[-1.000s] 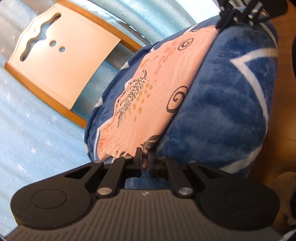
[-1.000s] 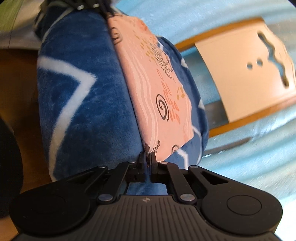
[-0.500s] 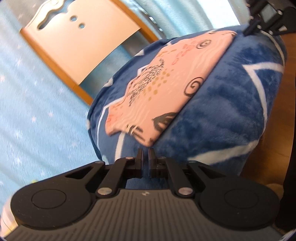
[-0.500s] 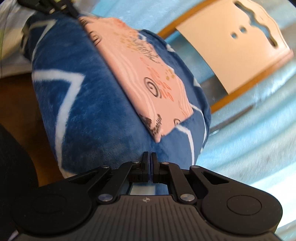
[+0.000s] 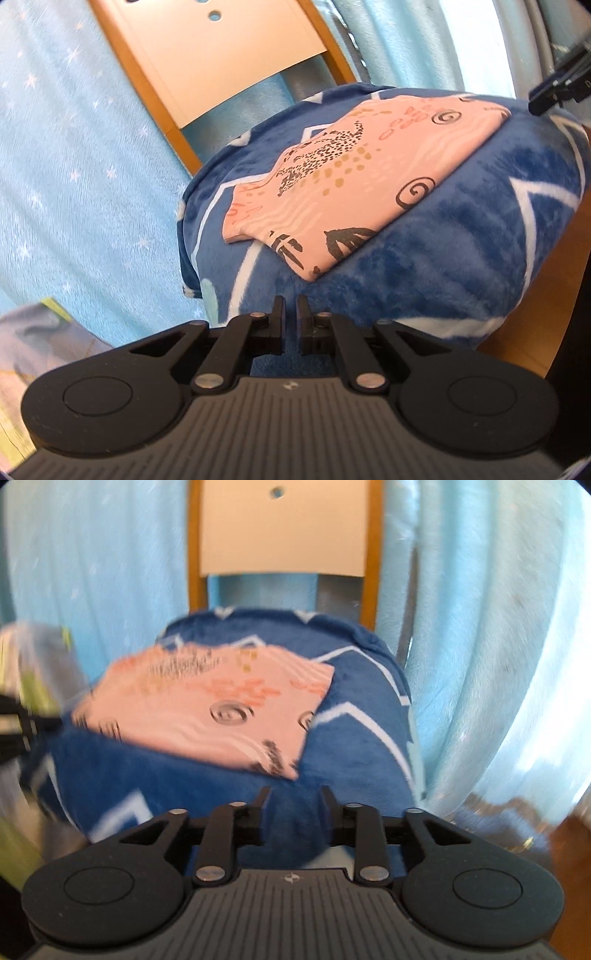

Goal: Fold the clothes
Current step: 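Lay the pants down, open both grippers and withdraw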

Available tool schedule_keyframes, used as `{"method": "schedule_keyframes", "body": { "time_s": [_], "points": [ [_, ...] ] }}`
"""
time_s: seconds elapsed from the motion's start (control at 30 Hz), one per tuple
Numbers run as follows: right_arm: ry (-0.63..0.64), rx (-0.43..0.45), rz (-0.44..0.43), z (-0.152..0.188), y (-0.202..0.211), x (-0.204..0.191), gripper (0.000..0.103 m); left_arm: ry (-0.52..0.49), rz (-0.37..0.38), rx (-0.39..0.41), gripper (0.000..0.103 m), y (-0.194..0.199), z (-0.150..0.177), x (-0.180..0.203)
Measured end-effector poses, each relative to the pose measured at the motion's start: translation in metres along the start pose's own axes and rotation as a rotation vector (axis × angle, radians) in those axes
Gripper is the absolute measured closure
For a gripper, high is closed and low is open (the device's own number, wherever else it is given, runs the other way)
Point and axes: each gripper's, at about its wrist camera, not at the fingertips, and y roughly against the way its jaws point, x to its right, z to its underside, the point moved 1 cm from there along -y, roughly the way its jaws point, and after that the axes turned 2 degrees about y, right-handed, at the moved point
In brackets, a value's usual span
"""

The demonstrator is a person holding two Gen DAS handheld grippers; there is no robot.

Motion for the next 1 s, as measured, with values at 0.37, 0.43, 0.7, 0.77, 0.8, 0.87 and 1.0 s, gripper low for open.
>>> {"method": "schedule_keyframes", "body": {
  "time_s": [0.37,0.43,0.7,0.77,0.8,0.87,1.0],
  "points": [
    [-0.273,0.035,0.035,-0.002,-0.003,-0.003,0.044,0.239,0.048,0.0,0.074,0.004,-0.006,-0.01],
    [-0.288,0.037,0.042,-0.002,-0.005,0.0,0.039,0.271,0.07,0.009,0.069,0.006,-0.008,-0.009],
    [-0.281,-0.021,0.054,-0.007,-0.018,-0.004,0.011,0.358,0.117,-0.029,0.0,-0.008,-0.013,0.015],
    [-0.274,-0.029,0.056,-0.007,-0.02,-0.005,0.009,0.384,0.112,-0.048,0.001,-0.013,-0.014,0.02],
    [-0.273,-0.03,0.057,-0.006,-0.02,-0.005,0.009,0.389,0.104,-0.053,0.001,-0.015,-0.014,0.021],
    [-0.27,-0.03,0.061,-0.006,-0.02,-0.005,0.009,0.397,0.094,-0.058,0.0,-0.018,-0.014,0.023],
    [-0.271,-0.03,0.066,-0.005,-0.019,-0.006,0.007,0.444,0.094,-0.079,0.0,-0.021,-0.017,0.019]
  ]
}}
